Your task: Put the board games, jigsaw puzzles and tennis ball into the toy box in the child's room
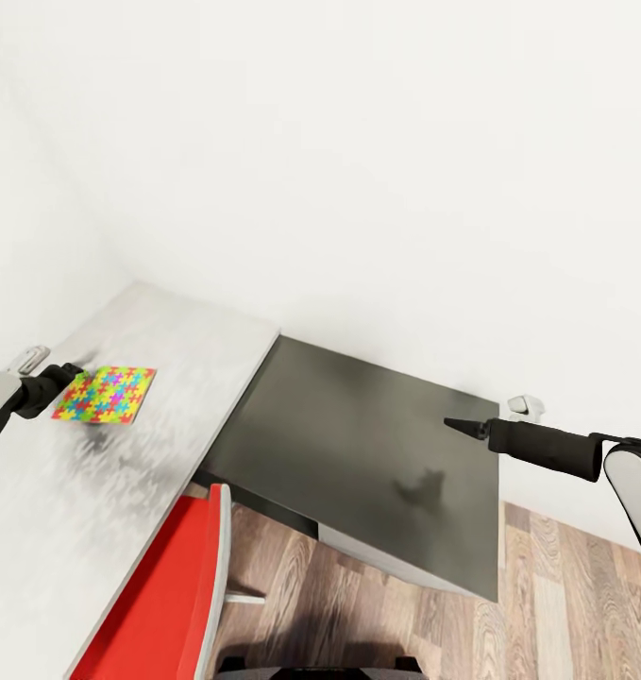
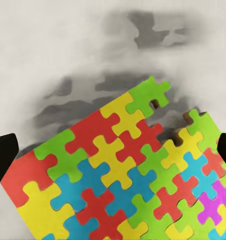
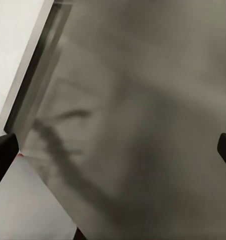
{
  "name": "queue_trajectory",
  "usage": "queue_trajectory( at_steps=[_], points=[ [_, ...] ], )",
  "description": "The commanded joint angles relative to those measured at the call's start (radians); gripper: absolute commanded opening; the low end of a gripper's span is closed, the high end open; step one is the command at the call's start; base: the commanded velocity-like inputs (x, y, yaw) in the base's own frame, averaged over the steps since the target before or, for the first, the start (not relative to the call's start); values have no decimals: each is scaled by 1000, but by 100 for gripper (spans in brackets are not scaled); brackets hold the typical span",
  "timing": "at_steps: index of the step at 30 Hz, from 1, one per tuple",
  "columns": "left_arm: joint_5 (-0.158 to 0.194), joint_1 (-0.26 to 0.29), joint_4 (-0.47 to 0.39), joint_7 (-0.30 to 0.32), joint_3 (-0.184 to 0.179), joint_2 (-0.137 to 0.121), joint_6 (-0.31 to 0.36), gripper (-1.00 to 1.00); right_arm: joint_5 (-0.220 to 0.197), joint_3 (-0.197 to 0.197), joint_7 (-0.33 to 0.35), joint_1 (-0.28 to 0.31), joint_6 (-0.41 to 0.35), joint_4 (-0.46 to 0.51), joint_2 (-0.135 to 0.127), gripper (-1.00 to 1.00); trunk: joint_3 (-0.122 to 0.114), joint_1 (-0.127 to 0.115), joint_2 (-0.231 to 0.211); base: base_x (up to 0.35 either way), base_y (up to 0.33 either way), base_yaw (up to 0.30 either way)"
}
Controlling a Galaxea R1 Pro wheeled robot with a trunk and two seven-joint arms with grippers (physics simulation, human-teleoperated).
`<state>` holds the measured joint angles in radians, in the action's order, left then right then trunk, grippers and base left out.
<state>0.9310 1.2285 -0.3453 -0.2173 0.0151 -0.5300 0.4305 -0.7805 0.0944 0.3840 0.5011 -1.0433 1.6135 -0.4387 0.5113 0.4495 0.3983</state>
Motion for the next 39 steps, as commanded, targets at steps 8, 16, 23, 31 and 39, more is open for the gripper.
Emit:
queue_trajectory(
  at_steps=[8, 16, 23, 31, 39],
  points=[
    [-2, 47, -4, -8, 1, -1, 5, 100, 9, -2, 10, 1, -4, 0, 0, 100, 15, 1, 2, 0, 0, 0],
    [-58, 99, -3, -9, 2, 3, 9, 100, 9, -7, 10, 1, -4, 0, 0, 100, 28, 1, 2, 0, 0, 0],
    [-92, 123, -3, -9, 2, 5, 11, 100, 10, -9, 10, 2, -4, 0, 0, 100, 39, 1, 2, 0, 0, 0],
    [-107, 128, -3, -10, 1, 4, 10, 100, 10, -10, 10, 2, -4, 0, 0, 100, 52, 1, 2, 0, 0, 0],
    [-113, 124, -2, -10, 1, 1, 8, 100, 10, -9, 10, 1, -4, 0, 0, 100, 63, 1, 2, 0, 0, 0]
  ],
)
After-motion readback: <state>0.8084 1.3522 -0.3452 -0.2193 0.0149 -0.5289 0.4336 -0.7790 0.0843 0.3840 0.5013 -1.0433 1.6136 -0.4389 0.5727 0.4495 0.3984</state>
